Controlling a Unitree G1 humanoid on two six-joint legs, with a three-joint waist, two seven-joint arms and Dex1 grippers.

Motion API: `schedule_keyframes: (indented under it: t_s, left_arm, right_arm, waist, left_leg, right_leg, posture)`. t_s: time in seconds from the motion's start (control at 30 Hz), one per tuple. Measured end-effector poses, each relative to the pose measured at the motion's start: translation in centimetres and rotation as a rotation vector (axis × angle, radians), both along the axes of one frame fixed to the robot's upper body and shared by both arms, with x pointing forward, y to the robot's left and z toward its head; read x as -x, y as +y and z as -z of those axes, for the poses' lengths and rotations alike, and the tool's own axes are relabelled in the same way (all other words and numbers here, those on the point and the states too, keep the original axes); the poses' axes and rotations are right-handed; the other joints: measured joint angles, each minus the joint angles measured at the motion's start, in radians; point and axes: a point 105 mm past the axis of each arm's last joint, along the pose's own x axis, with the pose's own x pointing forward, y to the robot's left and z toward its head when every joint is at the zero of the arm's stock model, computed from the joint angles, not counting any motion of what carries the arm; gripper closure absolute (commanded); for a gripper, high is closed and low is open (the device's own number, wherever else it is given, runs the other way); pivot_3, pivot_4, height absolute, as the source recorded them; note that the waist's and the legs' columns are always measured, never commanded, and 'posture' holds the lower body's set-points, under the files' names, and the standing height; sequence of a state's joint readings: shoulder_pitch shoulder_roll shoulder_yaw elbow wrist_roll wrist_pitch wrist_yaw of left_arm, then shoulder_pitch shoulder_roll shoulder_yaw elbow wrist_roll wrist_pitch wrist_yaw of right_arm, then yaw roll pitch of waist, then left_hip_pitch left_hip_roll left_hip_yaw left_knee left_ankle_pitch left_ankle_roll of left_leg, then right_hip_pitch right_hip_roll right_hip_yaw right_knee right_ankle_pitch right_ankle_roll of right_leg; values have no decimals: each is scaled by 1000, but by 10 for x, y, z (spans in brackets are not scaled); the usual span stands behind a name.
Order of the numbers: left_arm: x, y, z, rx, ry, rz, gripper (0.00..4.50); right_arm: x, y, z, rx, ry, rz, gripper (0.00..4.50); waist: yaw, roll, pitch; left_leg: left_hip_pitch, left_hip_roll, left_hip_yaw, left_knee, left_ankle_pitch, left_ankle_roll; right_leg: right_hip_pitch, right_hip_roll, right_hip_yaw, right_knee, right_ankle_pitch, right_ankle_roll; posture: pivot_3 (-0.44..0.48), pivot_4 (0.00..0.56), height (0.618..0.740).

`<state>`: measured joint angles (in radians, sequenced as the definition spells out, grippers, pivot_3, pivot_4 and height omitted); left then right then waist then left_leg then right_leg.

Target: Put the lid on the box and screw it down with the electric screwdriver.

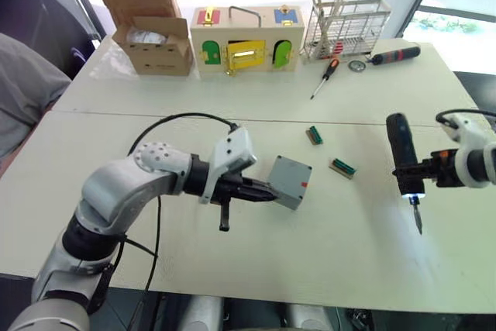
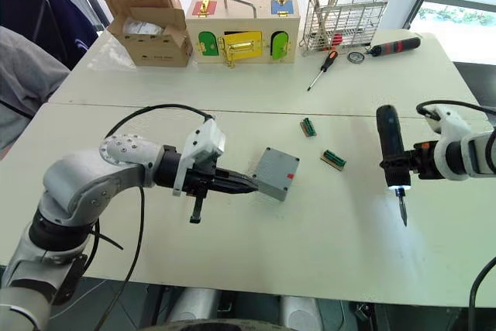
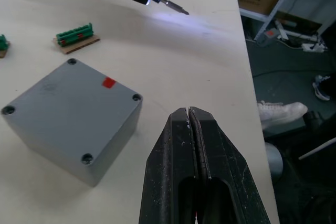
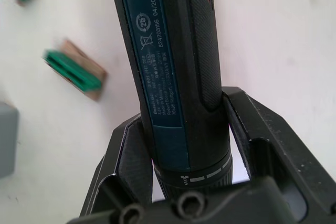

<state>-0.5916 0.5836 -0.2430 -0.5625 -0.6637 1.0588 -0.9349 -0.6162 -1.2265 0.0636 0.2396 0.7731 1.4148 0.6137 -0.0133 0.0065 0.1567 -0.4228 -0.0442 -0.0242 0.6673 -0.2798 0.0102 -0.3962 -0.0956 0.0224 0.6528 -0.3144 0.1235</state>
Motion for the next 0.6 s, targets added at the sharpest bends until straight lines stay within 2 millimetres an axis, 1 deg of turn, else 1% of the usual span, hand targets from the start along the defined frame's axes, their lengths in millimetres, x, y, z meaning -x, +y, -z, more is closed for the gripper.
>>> schedule_keyframes:
  t_s: [0.07, 0.17, 0.23, 0.33, 0.4, 0.47, 0.53, 0.57, 0.6]
  left_arm:
    - [0, -2, 4, -3, 6, -16, 4500]
    - [0, 0, 16, -14, 31, -60, 4500]
    - [-1, 1, 20, -20, 33, -81, 4500]
    - [1, 1, 20, -19, 21, -82, 4500]
    - [1, -1, 20, -15, 14, -84, 4500]
    - [-4, -4, 19, 0, -16, -108, 4500]
    - [-16, -7, 15, 41, -55, -167, 4500]
    - [-24, -8, 12, 69, -72, -202, 4500]
    - [-31, -9, 8, 99, -89, -235, 4500]
  right_arm:
    - [-4, -3, 3, -16, 8, 26, 2652]
    - [-6, -6, 17, -25, 49, 49, 2652]
    - [-9, -8, 18, -19, 60, 49, 2652]
    - [-9, -11, 19, -14, 70, 48, 2652]
    - [-10, -12, 19, -13, 72, 42, 1648]
    - [-12, -15, 20, 15, 64, 37, 953]
    - [-15, -19, 18, 49, 49, 35, 166]
    - [-16, -20, 16, 61, 40, 32, 75]
    - [-18, -19, 14, 66, 30, 29, 75]
  waist:
    - [-1, 0, 0]
    - [1, 0, 0]
    - [4, 0, 0]
    - [6, 0, 0]
    - [6, 0, 0]
    - [6, 0, 0]
    - [6, 0, 0]
    - [6, 0, 0]
    - [5, 0, 0]
  left_leg:
    - [0, 0, 0, -1, 0, 0]
    - [-1, 0, 0, -2, 3, -5]
    - [-2, 0, -1, -1, 3, -6]
    - [-2, -1, -1, 0, 3, -6]
    - [-2, -1, -1, 0, 3, -6]
    - [-2, -1, -1, 0, 3, -6]
    - [-2, -1, -1, 0, 3, -6]
    - [-2, -1, -1, 0, 4, -6]
    - [-2, -1, -1, 0, 4, -6]
  right_leg:
    - [0, 1, 0, 0, 0, 0]
    - [-2, 1, 0, -1, 0, 0]
    - [-2, 1, 0, -1, 0, 0]
    - [0, 0, -1, -1, 0, 0]
    - [0, 0, -1, -1, 0, 0]
    - [0, 0, -1, -1, 0, 0]
    - [0, 0, -1, -1, 0, 0]
    - [-1, 0, -1, -1, 0, 0]
    - [-1, 0, -1, -1, 0, 0]
  posture:
    - [0, 150, 740]
    - [0, 150, 740]
    - [0, 150, 740]
    - [0, 150, 740]
    - [0, 150, 740]
    - [0, 150, 740]
    - [0, 150, 740]
    - [0, 150, 740]
    - [0, 150, 740]
